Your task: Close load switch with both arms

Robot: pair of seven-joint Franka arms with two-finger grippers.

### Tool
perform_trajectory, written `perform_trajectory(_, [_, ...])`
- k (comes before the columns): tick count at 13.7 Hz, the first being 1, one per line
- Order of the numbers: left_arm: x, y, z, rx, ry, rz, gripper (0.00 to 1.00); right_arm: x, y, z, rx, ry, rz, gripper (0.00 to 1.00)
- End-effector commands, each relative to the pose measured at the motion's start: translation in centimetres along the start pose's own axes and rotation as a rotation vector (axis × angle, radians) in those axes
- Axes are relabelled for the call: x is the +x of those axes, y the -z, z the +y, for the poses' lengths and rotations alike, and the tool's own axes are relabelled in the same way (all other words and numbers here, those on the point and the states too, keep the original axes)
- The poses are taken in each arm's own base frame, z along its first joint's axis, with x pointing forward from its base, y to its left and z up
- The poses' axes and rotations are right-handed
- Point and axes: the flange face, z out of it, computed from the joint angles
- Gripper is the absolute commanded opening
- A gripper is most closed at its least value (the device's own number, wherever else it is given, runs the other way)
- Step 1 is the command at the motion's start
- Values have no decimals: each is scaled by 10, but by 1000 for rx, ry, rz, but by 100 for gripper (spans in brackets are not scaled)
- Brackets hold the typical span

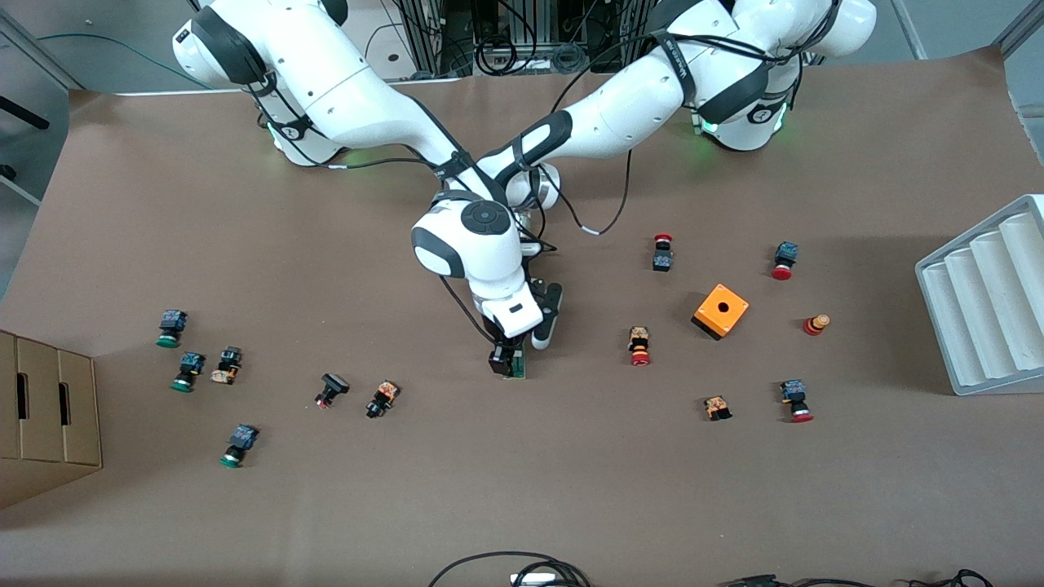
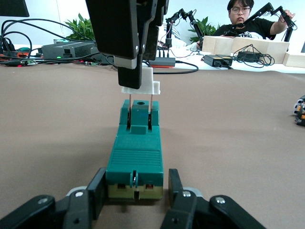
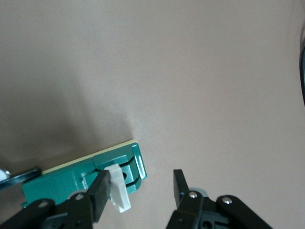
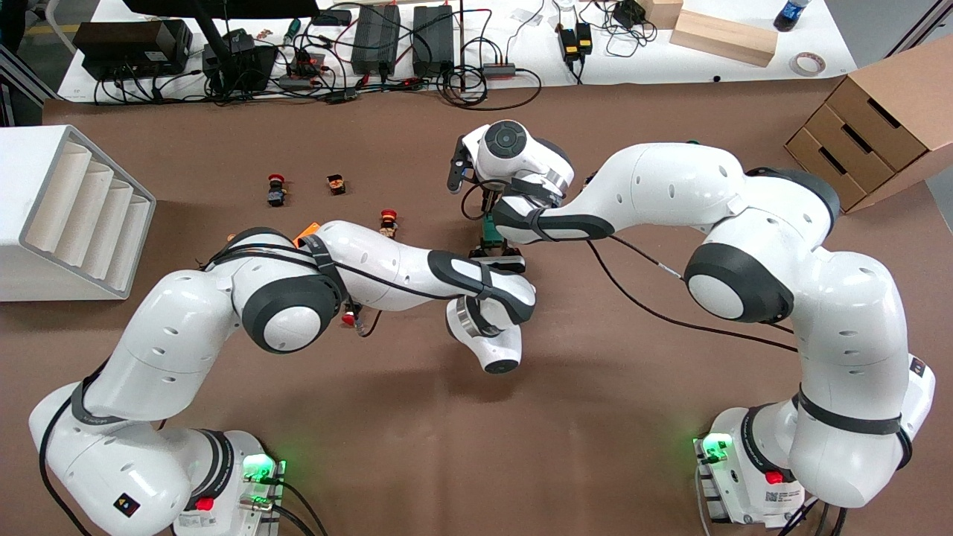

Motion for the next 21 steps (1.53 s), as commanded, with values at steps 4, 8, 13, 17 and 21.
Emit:
perform_trajectory(4, [-4,-2,3,-1,15,16,58,6,-7,11,-34,2,25,61])
perform_trajectory(8, [-3,-3,3,-1,16,17,58,6,-9,10,-34,6,23,60])
perform_trajectory(13, [-2,-3,3,0,15,19,58,8,-12,11,-36,5,26,60])
perform_trajectory(17, [-3,-3,3,0,14,18,58,8,-12,15,-43,2,26,60])
perform_trajectory(21, [-2,-4,3,0,17,18,58,7,-16,17,-43,0,24,60])
